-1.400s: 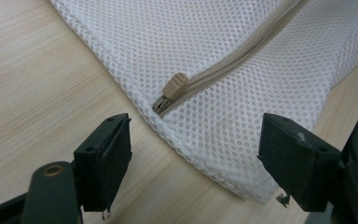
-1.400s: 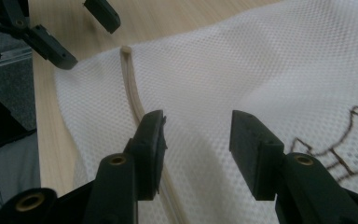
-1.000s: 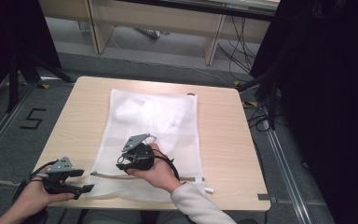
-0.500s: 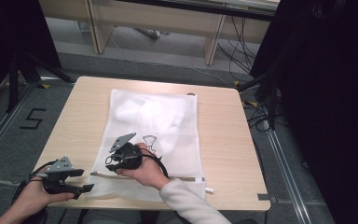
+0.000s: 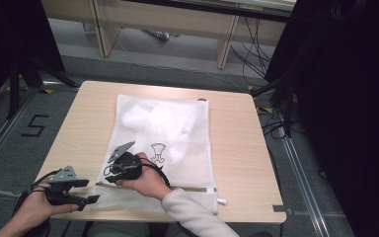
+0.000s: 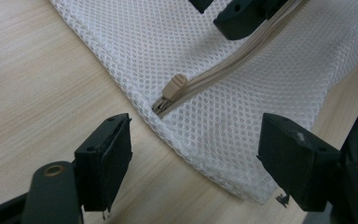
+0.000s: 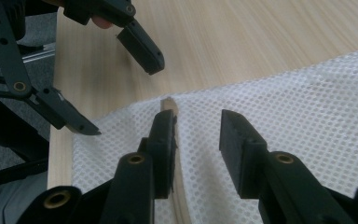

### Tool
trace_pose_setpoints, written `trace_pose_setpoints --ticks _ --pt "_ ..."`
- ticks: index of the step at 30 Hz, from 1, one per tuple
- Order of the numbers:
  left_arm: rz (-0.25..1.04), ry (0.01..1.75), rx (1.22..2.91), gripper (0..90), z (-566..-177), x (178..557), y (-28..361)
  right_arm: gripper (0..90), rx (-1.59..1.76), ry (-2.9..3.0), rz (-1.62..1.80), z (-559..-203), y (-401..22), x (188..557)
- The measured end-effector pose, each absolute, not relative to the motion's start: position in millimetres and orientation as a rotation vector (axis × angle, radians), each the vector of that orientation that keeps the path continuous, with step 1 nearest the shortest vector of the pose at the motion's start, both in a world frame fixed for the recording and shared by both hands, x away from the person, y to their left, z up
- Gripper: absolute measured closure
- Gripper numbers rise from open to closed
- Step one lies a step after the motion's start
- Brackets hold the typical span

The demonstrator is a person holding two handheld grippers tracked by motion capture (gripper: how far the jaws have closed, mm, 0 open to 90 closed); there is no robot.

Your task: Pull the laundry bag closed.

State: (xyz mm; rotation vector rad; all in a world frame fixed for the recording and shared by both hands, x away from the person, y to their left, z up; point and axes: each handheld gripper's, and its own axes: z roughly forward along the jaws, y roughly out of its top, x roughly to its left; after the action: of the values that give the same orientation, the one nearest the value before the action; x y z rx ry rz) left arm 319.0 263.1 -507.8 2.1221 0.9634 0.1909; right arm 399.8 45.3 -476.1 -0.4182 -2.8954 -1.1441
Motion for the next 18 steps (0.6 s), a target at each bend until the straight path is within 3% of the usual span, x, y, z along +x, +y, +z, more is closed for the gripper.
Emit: trace_pose_setpoints --ticks 18 --pt "0.191 0.945 2.132 25.0 -508 320 264 70.1 -0.428 -2.876 -1.068 -488 66 403"
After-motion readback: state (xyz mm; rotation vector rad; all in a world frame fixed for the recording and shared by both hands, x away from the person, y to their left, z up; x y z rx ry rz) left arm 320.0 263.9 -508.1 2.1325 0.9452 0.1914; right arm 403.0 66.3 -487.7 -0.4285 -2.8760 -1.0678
